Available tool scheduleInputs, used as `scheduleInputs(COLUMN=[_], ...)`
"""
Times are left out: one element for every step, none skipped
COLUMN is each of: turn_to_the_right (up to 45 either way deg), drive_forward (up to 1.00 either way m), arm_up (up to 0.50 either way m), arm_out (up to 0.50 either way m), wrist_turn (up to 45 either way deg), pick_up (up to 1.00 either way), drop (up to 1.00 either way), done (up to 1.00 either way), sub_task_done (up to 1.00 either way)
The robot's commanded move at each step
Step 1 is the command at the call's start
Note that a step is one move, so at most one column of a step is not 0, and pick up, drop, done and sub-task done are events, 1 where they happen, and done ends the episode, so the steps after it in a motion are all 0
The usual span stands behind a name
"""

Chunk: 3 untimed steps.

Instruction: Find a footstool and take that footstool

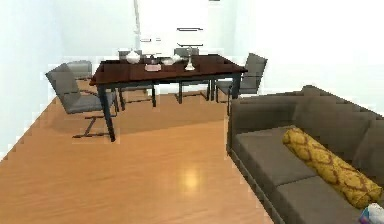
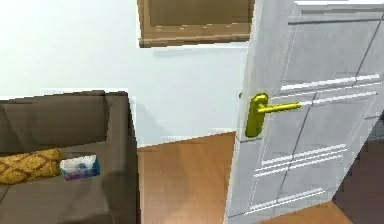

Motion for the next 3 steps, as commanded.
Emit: scheduleInputs(turn_to_the_right=[-12.0,0.0,-33.0], drive_forward=[0.0,1.0,0.0], arm_up=[0.0,0.0,0.0], arm_out=[0.0,0.0,0.0], wrist_turn=[0.0,0.0,0.0], pick_up=[0.0,0.0,0.0], drop=[0.0,0.0,0.0], done=[0.0,0.0,0.0], sub_task_done=[0.0,0.0,0.0])
